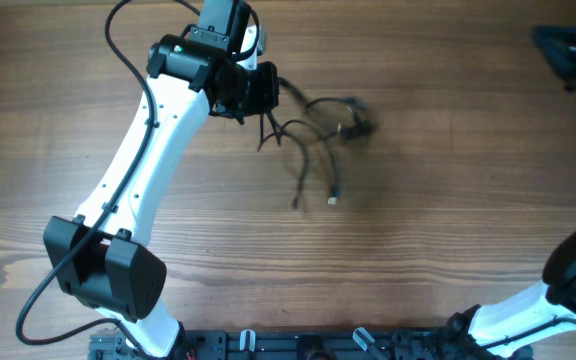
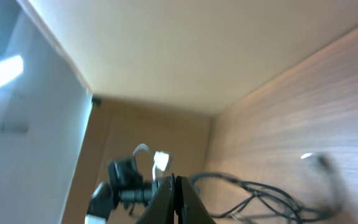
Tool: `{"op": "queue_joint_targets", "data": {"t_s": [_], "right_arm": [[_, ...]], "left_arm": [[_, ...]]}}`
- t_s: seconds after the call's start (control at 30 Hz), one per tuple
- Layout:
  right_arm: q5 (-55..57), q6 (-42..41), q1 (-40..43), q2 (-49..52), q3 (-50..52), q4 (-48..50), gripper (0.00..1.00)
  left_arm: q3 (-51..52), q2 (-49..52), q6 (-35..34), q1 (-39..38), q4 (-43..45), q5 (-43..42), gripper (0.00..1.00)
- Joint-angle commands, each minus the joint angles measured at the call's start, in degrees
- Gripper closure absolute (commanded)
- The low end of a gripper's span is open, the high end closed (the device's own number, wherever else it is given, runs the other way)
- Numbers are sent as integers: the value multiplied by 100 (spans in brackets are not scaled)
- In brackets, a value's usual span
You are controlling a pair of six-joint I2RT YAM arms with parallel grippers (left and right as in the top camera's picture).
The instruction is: Untangle cables
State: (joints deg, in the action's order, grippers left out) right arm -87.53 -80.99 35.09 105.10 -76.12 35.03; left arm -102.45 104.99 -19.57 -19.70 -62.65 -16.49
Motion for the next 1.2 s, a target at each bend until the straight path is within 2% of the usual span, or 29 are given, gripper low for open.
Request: {"op": "queue_joint_targets", "data": {"t_s": [0.0, 0.07, 0.13, 0.2, 0.23, 0.27, 0.3, 0.33, 0.37, 0.4, 0.43, 0.57, 0.6, 0.7, 0.83, 0.97, 1.03, 1.17], "right_arm": [[221, -57, 389, 79, -33, 48, 96], [201, 0, 466, 79, -33, 48, 94], [133, 13, 435, 79, -33, 48, 85], [114, 160, 317, 79, -31, 48, 61], [87, 173, 214, 79, -31, 48, 44], [70, 190, 140, 79, -31, 48, 36], [70, 271, 13, 79, -31, 48, 30], [72, 304, -90, 79, -31, 48, 26], [72, 306, -240, 79, -31, 46, 24], [118, 352, -393, 79, -31, 46, 23], [173, 424, -535, 79, -31, 46, 19], [334, 522, -1200, 79, -31, 31, 14], [378, 605, -1373, 79, -31, 22, 10], [597, 981, -1801, 79, -31, -404, 6], [1351, 2142, -2312, 79, -31, -1989, 5], [2835, 3641, -2822, 79, -33, -4070, 1], [3230, 4015, -3027, 76, -33, -4581, 1], [3670, 4531, -3456, 76, -98, -5300, 4]], "left_arm": [[-94, -63, 295, 44, -118, 573, 96], [-94, -63, 289, 44, -120, 568, 96], [-94, -63, 262, 42, -59, 533, 96], [-94, -63, 264, 42, 50, 280, 96], [-94, -63, 264, 42, 155, 63, 96], [-94, -63, 264, 42, 210, -72, 96], [-94, -63, 264, 42, 271, -238, 91], [-94, -63, 260, 42, 308, -341, 81], [-94, -63, 238, 37, 323, -387, 39], [-94, -63, 240, 28, 321, -387, 12], [-94, -63, 236, 26, 321, -387, 0], [-142, -98, 223, 76, 330, -382, 0], [-210, -140, 221, 118, 323, -387, 0], [-415, -365, 70, 225, 328, -389, 0], [-501, -822, -81, 240, 245, -409, 0], [-498, -1128, -286, 404, -236, -39, 0], [-485, -1099, -546, 560, -459, 396, 0], [-470, -846, -782, 885, -533, 470, 0]]}}
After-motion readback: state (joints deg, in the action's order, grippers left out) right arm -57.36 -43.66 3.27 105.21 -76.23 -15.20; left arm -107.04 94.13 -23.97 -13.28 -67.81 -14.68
